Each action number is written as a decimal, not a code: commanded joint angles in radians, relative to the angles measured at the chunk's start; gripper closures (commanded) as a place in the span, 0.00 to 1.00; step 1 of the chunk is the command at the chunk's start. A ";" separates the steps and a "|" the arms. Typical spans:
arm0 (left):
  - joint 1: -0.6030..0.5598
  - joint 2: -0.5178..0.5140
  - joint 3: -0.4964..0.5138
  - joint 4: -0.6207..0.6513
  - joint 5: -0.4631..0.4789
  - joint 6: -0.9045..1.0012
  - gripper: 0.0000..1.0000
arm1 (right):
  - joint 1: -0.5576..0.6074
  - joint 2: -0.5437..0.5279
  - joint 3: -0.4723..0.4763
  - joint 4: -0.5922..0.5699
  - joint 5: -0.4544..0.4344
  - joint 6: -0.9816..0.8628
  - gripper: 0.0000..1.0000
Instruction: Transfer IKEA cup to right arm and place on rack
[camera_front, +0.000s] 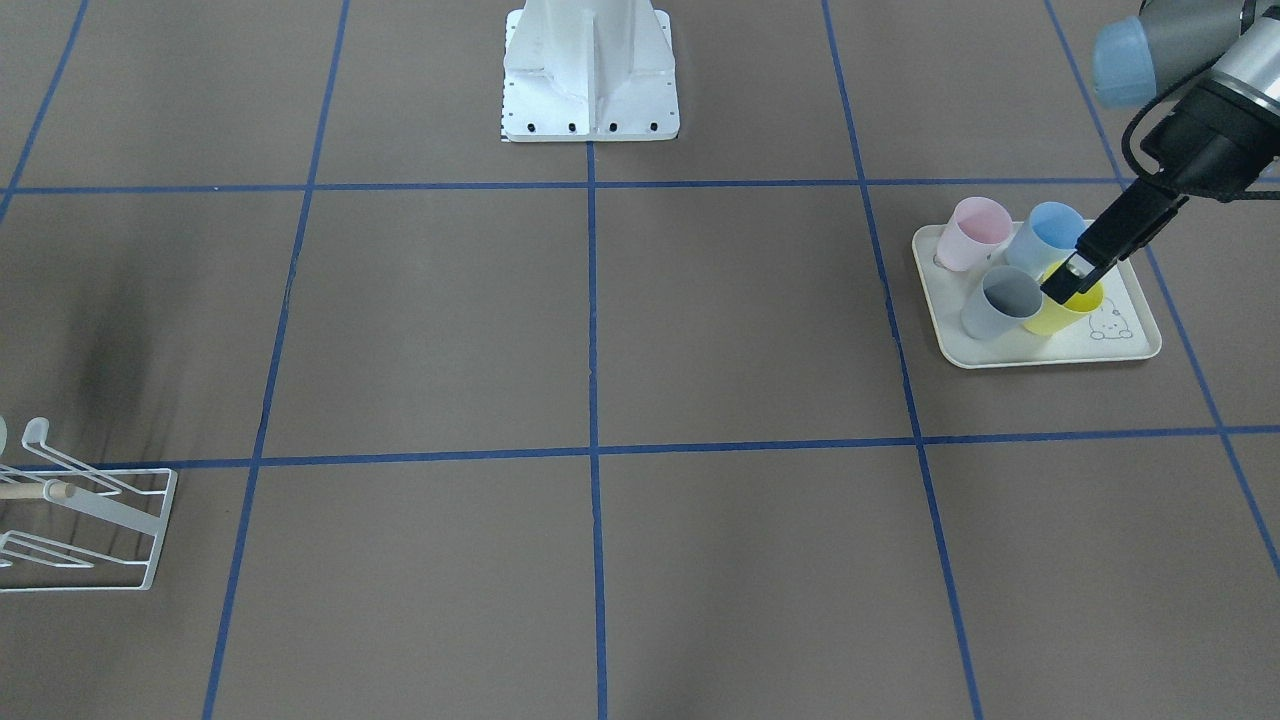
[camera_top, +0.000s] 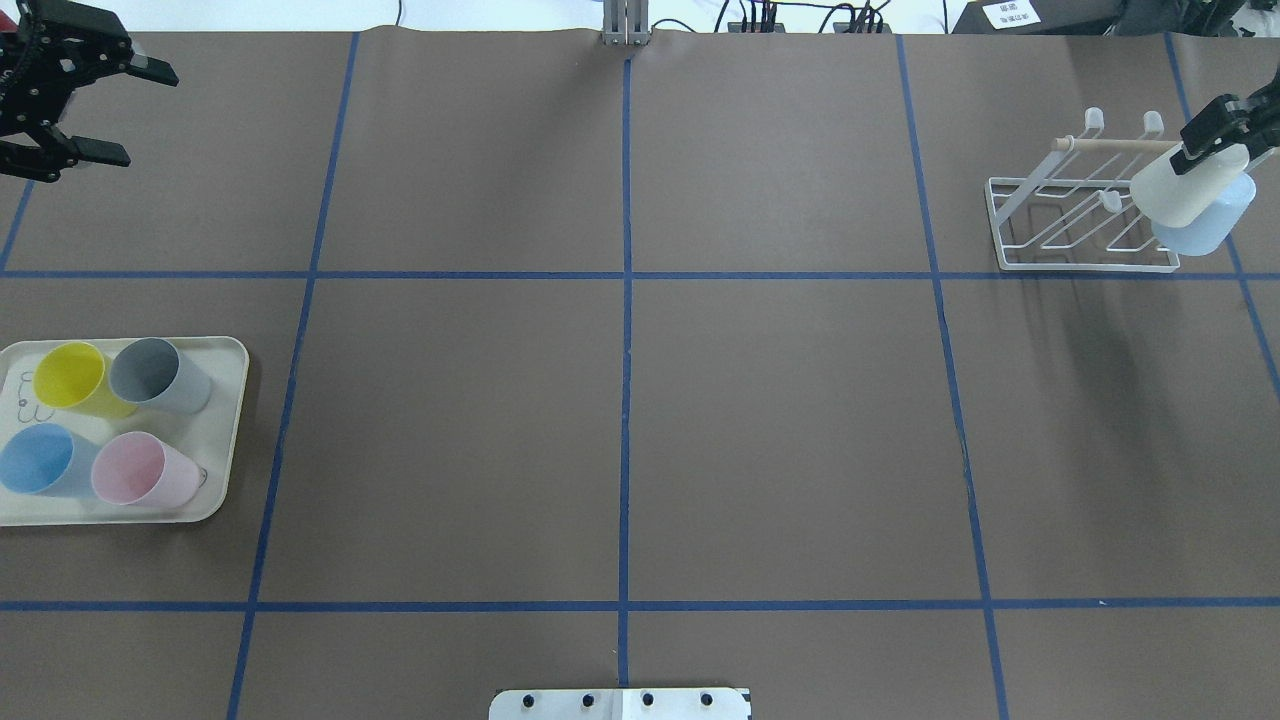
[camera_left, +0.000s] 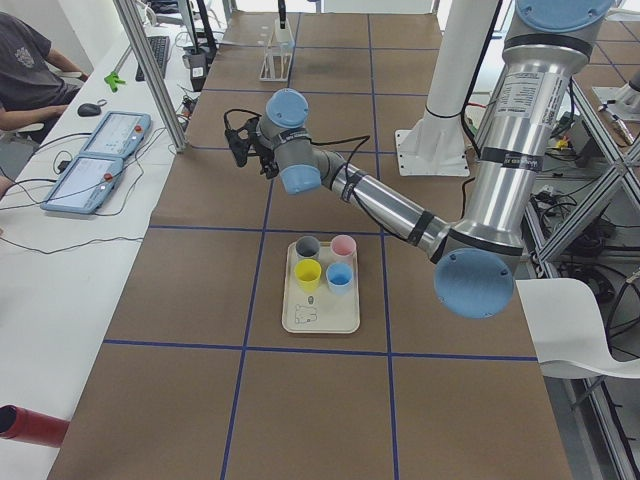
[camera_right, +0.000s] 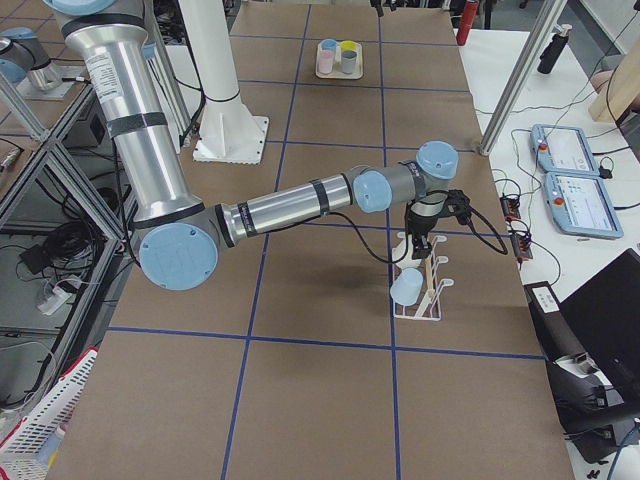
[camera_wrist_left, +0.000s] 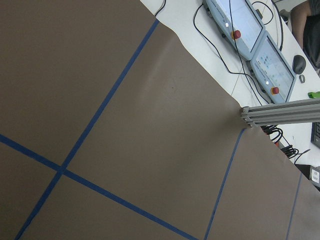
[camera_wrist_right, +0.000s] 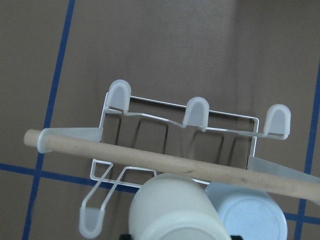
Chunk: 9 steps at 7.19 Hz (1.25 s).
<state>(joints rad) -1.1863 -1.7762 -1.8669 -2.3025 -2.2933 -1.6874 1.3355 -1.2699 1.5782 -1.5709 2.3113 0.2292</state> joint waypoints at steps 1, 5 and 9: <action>-0.001 0.000 0.000 0.000 0.000 0.000 0.00 | -0.016 0.014 -0.024 0.000 -0.001 0.007 0.70; 0.001 0.000 -0.003 0.000 -0.002 0.000 0.00 | -0.041 0.014 -0.078 0.090 -0.012 0.007 0.41; 0.001 0.000 -0.009 0.002 -0.003 0.000 0.00 | -0.033 0.014 -0.063 0.095 -0.004 0.010 0.01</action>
<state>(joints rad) -1.1858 -1.7764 -1.8743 -2.3015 -2.2958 -1.6874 1.2976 -1.2554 1.5099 -1.4766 2.3029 0.2410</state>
